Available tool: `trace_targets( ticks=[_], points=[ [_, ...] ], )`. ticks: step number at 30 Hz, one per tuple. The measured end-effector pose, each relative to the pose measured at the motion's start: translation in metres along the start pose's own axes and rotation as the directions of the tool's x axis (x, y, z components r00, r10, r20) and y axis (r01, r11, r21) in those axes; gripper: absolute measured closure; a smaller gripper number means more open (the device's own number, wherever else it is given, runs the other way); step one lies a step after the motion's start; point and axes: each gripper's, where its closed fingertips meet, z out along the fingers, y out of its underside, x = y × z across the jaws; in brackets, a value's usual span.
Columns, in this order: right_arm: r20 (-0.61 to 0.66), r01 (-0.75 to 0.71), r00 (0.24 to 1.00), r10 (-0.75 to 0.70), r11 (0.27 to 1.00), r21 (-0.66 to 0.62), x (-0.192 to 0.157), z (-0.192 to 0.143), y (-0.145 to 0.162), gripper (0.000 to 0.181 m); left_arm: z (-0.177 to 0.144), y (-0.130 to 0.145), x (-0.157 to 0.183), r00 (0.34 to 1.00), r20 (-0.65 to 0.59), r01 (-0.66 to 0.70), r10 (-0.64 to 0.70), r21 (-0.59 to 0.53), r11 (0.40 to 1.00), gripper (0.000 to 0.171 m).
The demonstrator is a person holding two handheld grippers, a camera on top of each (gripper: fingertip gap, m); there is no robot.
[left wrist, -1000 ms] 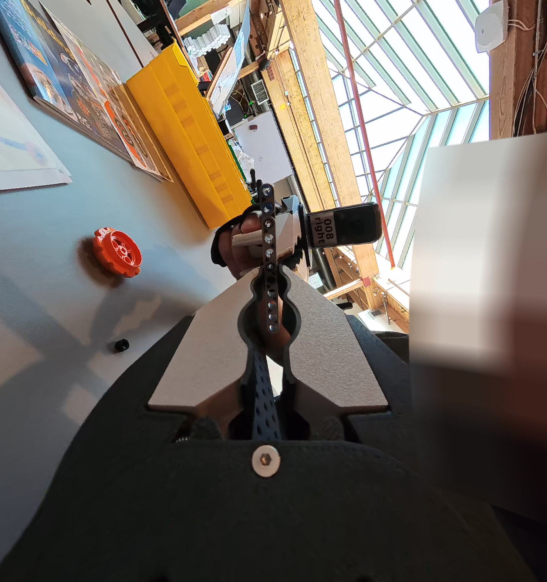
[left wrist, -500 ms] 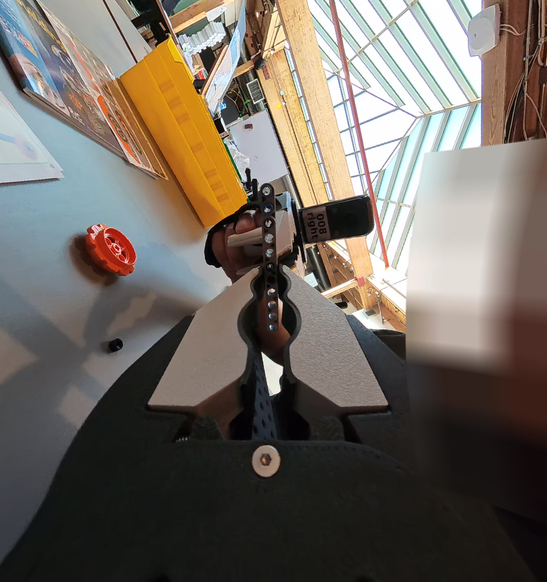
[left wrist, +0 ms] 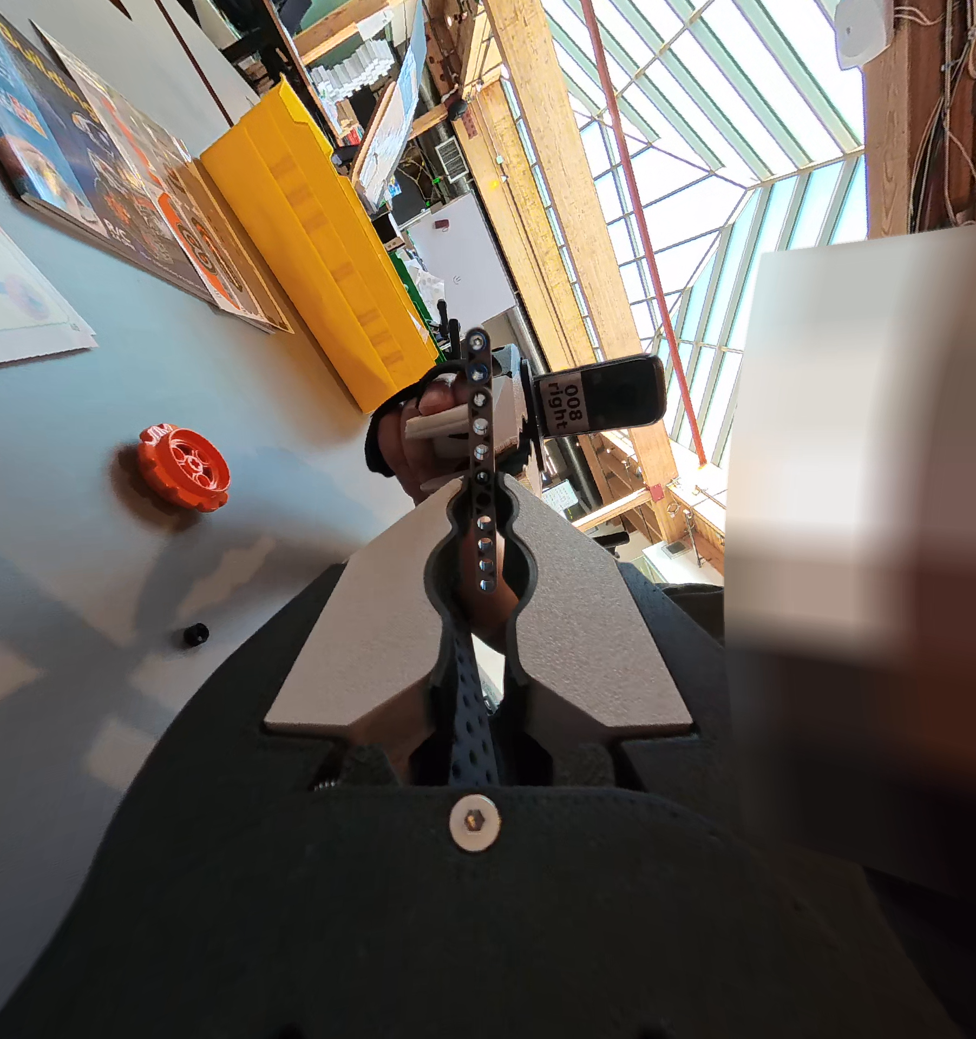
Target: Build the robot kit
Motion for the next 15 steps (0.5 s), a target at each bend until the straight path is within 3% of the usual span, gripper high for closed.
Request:
trace_targets(
  ticks=[11, 15],
  points=[
    [0.012, 0.036, 0.999, -0.036, 0.998, -0.042, -0.0046, -0.0015, 0.0019, 0.178, -0.0011, 0.0025, 0.0015, 0.999, -0.045, 0.024, -0.025, -0.013, 1.0, 0.166],
    [0.004, 0.046, 0.999, -0.045, 0.998, -0.044, -0.0036, -0.0029, 0.0004, 0.179, -0.0014, 0.0007, 0.0014, 0.998, -0.06, 0.024, -0.024, -0.005, 1.0, 0.15]
  ],
)
